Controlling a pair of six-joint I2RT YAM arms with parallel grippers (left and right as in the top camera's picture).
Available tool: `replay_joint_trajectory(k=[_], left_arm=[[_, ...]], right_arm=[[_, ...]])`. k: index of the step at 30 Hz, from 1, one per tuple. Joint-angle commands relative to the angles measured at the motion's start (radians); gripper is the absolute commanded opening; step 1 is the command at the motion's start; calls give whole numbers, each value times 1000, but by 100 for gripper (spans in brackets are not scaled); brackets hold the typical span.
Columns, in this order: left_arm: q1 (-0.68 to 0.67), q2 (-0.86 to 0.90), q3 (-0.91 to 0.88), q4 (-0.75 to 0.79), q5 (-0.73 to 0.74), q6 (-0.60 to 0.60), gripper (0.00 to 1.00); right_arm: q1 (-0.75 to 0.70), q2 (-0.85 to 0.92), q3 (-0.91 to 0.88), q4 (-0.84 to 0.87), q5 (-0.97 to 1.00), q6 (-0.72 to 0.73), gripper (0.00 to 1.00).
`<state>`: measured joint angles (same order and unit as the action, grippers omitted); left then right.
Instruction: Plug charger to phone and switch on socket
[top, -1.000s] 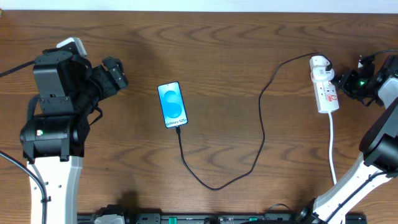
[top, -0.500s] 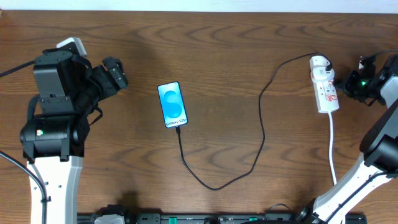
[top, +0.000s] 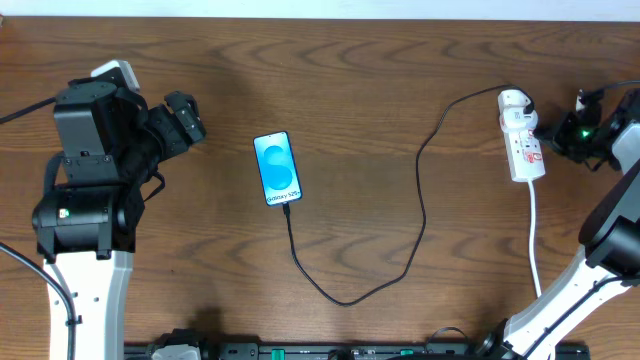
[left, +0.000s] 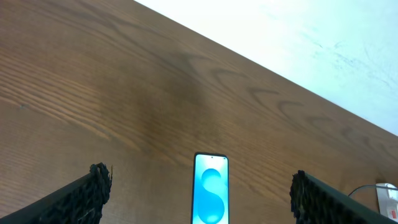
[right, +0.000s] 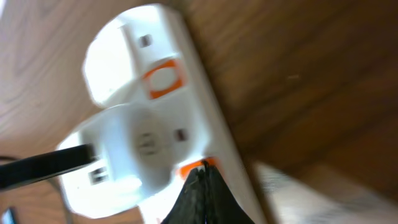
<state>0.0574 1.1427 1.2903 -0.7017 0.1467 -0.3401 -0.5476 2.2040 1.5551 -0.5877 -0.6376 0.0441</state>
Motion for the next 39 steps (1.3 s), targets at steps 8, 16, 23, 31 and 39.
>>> replay_joint_trajectory(k=[8,16,23,31,39], left_arm=[[5,2,-2,-2,-18,3,93],[5,2,-2,-2,-18,3,93],[5,2,-2,-2,-18,3,93],[5,2,-2,-2,-18,3,94],[5,2,-2,-2,-18,3,93]], right_arm=[[26,12,-16,31,-147,30,1],[30,12,-16,13,-132,29,1],[45,12,-16,-4,-131,24,1],[77,12,-19,-24,-101,7,1],[111,14,-20,-26,-95,7,1]])
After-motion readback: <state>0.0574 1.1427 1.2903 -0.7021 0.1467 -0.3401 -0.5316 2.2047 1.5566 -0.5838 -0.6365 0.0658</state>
